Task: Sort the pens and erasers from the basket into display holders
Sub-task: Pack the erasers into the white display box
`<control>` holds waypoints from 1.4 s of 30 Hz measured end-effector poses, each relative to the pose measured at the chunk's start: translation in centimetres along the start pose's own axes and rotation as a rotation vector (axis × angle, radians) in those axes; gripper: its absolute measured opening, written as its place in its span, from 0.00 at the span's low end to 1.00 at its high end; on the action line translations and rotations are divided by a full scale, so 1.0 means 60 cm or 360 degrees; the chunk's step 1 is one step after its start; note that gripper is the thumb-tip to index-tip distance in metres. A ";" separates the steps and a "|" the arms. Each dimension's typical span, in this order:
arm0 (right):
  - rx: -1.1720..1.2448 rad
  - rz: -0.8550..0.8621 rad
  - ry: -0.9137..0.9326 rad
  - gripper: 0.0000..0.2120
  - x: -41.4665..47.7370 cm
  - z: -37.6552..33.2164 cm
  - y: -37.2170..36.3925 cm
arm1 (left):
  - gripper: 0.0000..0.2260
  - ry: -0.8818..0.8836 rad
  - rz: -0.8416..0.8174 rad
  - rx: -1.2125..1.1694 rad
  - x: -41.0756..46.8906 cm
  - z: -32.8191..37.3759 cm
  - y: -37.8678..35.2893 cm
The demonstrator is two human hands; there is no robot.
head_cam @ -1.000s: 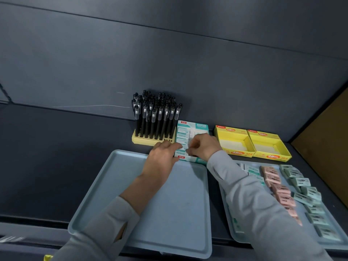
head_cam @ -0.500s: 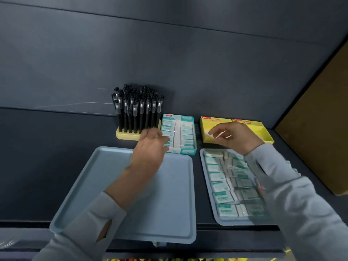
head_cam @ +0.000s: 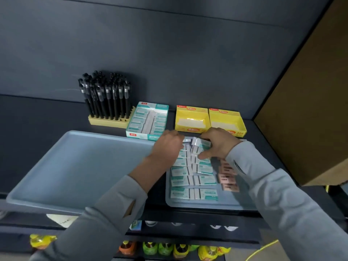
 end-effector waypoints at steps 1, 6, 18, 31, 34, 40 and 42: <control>0.0010 0.0001 0.0015 0.16 0.000 -0.001 0.002 | 0.10 0.0032 0.0007 0.0041 0.002 0.003 0.001; -0.0017 -0.0037 0.0100 0.20 -0.004 -0.007 0.006 | 0.09 0.0032 0.0070 0.0081 0.003 0.013 0.012; -0.0188 -0.0355 0.0135 0.25 0.002 -0.023 0.006 | 0.23 0.0094 -0.0262 -0.0063 -0.018 0.011 0.012; -0.0151 -0.0485 0.0028 0.30 0.007 -0.024 0.000 | 0.18 0.0136 -0.0099 0.0128 -0.021 0.024 -0.009; -0.0086 -0.0436 0.0041 0.29 0.008 -0.024 -0.002 | 0.16 0.0260 0.0085 -0.0073 -0.016 0.015 -0.007; 0.0107 -0.0344 0.0046 0.21 0.016 -0.016 0.000 | 0.13 0.0522 0.0549 -0.1330 -0.025 -0.009 0.011; 0.0229 -0.0220 0.0017 0.19 0.022 -0.009 0.011 | 0.08 0.0911 0.0622 -0.2158 -0.030 -0.012 0.009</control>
Point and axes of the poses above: each hand's wrist, its own x-axis towards the middle knuckle, its own y-axis out of the back of the hand, z = x × y, the point moved 4 cm from there along x, towards the middle knuckle, and after that the axes turned 7 degrees about -y, right-handed, at the moved point
